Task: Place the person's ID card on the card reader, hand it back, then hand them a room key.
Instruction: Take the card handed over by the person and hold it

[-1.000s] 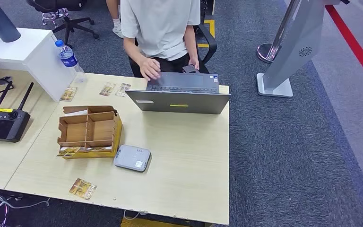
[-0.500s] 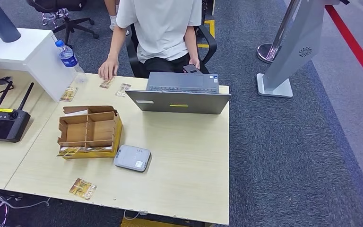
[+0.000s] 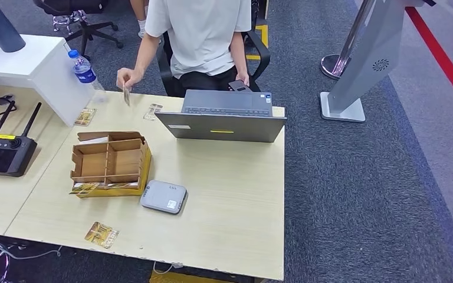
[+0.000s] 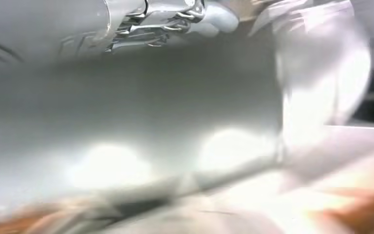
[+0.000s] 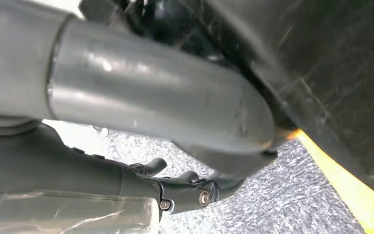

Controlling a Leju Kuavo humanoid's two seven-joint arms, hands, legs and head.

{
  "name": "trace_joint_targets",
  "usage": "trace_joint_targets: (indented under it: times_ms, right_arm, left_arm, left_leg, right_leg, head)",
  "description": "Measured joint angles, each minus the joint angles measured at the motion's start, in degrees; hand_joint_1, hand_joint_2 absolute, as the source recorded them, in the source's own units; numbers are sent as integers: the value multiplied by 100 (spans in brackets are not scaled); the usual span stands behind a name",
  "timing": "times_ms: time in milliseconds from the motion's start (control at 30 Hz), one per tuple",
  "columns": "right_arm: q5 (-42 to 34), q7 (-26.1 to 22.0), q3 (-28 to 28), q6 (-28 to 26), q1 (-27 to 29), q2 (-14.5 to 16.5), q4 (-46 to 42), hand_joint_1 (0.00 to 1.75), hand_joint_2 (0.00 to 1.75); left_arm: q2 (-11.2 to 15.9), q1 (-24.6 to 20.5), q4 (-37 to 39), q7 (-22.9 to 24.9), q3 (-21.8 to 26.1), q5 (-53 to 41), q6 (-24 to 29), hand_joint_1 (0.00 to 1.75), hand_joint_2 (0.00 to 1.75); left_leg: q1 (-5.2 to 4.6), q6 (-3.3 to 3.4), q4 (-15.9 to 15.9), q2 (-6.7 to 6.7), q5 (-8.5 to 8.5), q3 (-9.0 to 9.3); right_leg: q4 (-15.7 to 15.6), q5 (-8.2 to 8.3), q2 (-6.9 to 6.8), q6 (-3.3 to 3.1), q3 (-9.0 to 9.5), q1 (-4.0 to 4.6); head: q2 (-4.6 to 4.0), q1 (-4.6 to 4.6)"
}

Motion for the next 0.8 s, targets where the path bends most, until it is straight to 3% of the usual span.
trace_joint_targets:
  times_ms: [100,200,333,433,567,667,733,800]
  right_arm:
    - [17,2,-41,51,-12,-23,1,0,0]
    - [20,8,-86,74,-21,-23,2,0,0]
    - [20,14,-108,103,-20,-27,2,0,0]
    - [20,55,-113,177,-36,-29,3,0,0]
    - [20,120,-52,354,-76,-47,3,0,0]
    - [20,137,107,487,-103,-80,3,0,0]
    - [19,137,217,539,-111,-98,4,0,0]
    - [19,138,304,553,-118,-110,4,0,0]
  left_arm:
    - [202,-52,-1073,-49,139,201,-323,0,175]
    - [178,-124,-2015,-123,196,213,-687,0,175]
    - [341,-444,-2877,-116,276,23,-1380,0,175]
    - [-56,-791,-4329,213,257,-787,-1286,0,175]
    - [-561,-1371,-6085,-197,-362,-3662,-213,0,175]
    - [-712,-1740,-6981,-187,-1725,-6664,1073,0,175]
    - [-595,-1919,-7127,283,-2819,-8680,1556,0,175]
    - [-309,-2184,-6851,1217,-3853,-10391,1327,0,175]
  left_leg:
    - [-12,-9,-13,-21,11,9]
    - [-6,-11,-12,-25,13,5]
    - [-12,-11,-8,-26,13,7]
    - [-16,-5,-4,-34,17,7]
    - [-19,4,11,-33,21,-1]
    - [-24,11,13,-39,26,-5]
    - [-27,11,13,-36,27,-4]
    - [-28,15,15,-31,33,-4]
  right_leg:
    - [3,-12,-16,-6,2,-7]
    - [3,-15,-24,-10,4,-6]
    - [2,-12,-27,-11,6,-8]
    - [0,-9,-35,-8,-3,-10]
    - [-5,5,-33,6,-23,-12]
    - [-5,12,-38,15,-12,-16]
    - [-4,18,-33,14,-12,-19]
    - [-4,27,-28,13,-24,-19]
  head:
    - [0,-46]
    - [0,-32]
    - [0,-21]
    - [-1,-34]
    - [0,-21]
    - [0,-16]
    - [0,-11]
    - [0,-14]
